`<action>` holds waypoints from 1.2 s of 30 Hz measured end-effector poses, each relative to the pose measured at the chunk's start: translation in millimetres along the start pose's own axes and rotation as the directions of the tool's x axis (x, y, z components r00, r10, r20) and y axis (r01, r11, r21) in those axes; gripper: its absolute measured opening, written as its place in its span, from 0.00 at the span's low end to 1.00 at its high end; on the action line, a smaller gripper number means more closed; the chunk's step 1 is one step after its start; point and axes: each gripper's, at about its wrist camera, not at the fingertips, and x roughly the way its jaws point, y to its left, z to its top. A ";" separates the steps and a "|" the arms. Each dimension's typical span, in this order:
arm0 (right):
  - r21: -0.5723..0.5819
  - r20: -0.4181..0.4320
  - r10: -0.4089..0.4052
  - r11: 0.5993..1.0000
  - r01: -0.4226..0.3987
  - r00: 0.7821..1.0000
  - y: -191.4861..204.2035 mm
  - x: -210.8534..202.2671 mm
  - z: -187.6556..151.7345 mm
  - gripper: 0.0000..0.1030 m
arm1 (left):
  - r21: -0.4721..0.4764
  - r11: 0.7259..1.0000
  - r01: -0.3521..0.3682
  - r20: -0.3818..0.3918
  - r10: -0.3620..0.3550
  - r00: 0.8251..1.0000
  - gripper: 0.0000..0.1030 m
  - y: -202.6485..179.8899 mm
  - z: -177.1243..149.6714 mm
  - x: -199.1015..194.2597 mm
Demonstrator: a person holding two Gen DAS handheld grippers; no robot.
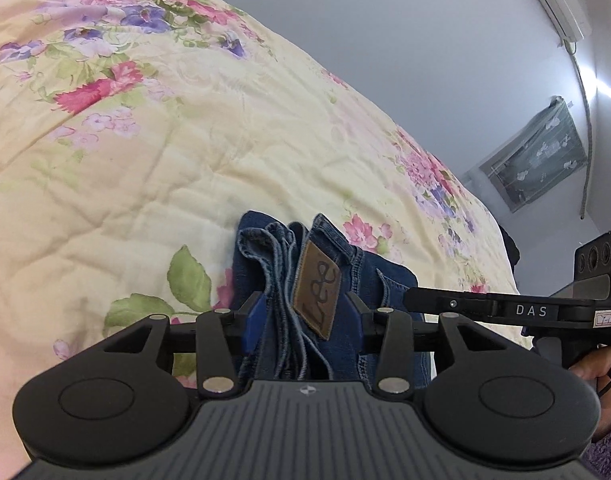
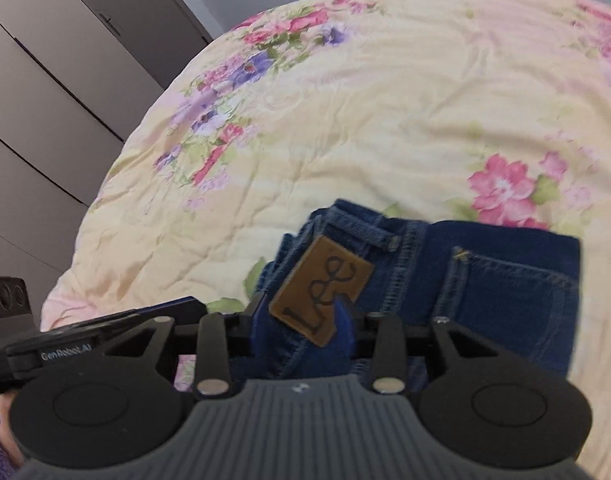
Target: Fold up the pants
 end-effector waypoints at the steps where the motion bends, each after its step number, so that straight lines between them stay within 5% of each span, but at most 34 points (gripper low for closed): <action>1: 0.000 0.007 -0.029 1.000 0.029 1.000 -12.2 -6.9 -3.5 0.32 | 0.020 1.000 -0.014 -0.028 0.014 1.000 0.46 -6.1 -0.8 6.4; 4: 0.028 0.012 -0.091 0.995 0.091 0.996 -49.5 -21.8 -17.0 0.23 | 0.125 0.987 -0.104 -0.086 0.115 0.990 0.46 -23.2 -8.9 21.4; 7: 0.021 0.021 -0.144 0.989 0.144 0.989 -79.8 -31.9 -33.2 0.16 | 0.276 0.935 -0.222 -0.149 0.270 0.951 0.25 -34.1 -22.8 36.8; 10: -0.004 0.024 -0.170 0.985 0.170 0.985 -100.2 -35.6 -47.2 0.16 | 0.365 0.889 -0.276 -0.182 0.359 0.915 0.24 -34.0 -33.9 51.9; 13: -0.054 0.079 -0.195 0.978 0.200 0.978 -109.2 -35.6 -52.8 0.13 | 0.375 0.877 -0.300 -0.192 0.390 0.900 0.25 -30.8 -38.0 59.6; 17: -0.084 0.154 -0.191 0.975 0.206 0.969 -114.4 -27.7 -40.5 0.10 | 0.361 0.882 -0.302 -0.202 0.390 0.898 0.34 -24.1 -37.5 62.2; 21: -0.097 0.147 -0.200 0.972 0.215 0.969 -116.0 3.4 -23.3 0.08 | 0.306 0.910 -0.278 -0.222 0.352 0.909 0.35 -12.9 -33.5 62.2; 28: -0.093 0.112 -0.257 0.959 0.268 0.960 -128.6 64.4 -9.2 0.03 | 0.324 0.906 -0.272 -0.217 0.351 0.911 0.37 -12.1 -34.0 70.6; 36: -0.112 0.143 -0.287 0.946 0.304 0.947 -112.3 42.9 -17.4 0.04 | 0.321 0.898 -0.300 -0.171 0.366 0.915 0.42 -16.8 -43.0 59.9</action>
